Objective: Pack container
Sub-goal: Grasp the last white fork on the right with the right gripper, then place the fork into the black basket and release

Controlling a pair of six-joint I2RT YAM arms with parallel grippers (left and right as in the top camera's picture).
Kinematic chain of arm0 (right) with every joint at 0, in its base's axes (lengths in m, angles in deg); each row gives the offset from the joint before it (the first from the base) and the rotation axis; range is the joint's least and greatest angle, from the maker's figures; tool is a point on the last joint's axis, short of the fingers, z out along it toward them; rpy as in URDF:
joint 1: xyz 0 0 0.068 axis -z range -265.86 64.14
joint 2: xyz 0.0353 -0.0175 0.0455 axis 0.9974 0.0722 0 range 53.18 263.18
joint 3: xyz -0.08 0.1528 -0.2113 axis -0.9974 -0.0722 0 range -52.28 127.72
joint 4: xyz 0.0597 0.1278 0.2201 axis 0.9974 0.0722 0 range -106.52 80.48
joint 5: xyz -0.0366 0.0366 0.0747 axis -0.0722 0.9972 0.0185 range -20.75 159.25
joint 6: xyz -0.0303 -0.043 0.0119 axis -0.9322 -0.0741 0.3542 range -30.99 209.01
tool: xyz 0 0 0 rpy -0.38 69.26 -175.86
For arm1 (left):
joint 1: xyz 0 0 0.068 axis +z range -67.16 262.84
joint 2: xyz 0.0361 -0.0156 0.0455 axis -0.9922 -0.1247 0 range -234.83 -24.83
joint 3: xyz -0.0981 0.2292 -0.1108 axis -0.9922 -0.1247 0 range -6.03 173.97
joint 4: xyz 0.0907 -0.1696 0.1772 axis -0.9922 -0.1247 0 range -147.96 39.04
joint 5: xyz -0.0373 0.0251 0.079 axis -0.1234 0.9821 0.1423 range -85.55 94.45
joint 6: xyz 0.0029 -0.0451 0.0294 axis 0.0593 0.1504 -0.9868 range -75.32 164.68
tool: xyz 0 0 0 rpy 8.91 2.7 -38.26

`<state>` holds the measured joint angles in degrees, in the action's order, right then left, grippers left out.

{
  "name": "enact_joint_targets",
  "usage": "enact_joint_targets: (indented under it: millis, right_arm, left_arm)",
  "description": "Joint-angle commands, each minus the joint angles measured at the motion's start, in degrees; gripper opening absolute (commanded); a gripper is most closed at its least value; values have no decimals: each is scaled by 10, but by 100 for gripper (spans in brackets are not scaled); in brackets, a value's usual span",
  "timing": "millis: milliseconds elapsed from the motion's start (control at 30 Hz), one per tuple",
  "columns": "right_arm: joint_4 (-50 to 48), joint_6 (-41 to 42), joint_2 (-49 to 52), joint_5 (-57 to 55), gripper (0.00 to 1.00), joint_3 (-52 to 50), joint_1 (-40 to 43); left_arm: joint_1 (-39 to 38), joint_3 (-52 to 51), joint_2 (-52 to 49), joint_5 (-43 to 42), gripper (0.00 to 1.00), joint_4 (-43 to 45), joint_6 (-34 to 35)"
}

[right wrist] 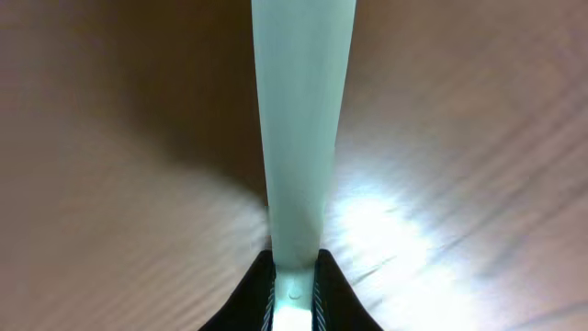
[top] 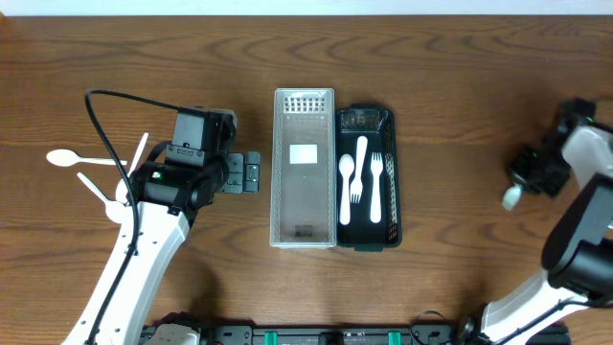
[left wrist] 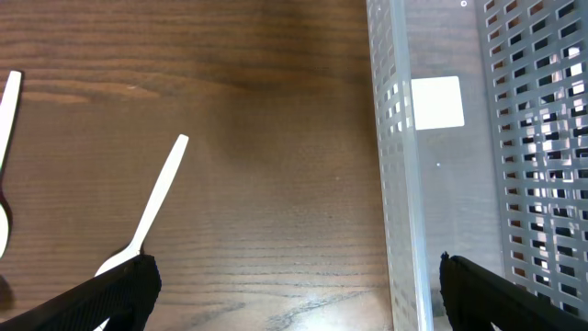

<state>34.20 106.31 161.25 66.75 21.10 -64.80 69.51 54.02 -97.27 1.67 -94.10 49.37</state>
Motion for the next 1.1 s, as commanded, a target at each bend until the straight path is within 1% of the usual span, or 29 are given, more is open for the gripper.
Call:
enact_joint_targets:
  millis: [0, 167, 300, 433, 667, 900, 1033, 1067]
  right_arm:
    - [15, -3, -88, 10, 1, 63, -75]
    - [45, -2, -148, 41, 1, 132, -215]
    - [52, 26, -151, 40, 1, 153, -316]
    - [56, 46, -132, 40, 1, 146, -378]
    - [63, 52, -51, 40, 1, 130, -439]
    - [61, 52, 34, 41, 1, 130, -472]
    - [61, 51, 61, 41, 4, 130, -485]
    - [60, 51, 64, 41, 6, 130, -487]
  left_arm:
    - [1, 9, 2, 5, 100, -3, 3]
    - [1, 9, 2, 5, 99, -4, 3]
    - [1, 9, 2, 5, 100, -4, 3]
    - [1, 9, 2, 5, 100, -4, 3]
    - [1, 9, 2, 5, 100, -4, 3]
    - [1, 9, 2, 5, 100, -4, 3]
    - [1, 9, 2, 5, 100, -4, 3]
    - [1, 9, 2, 5, 100, -4, 3]
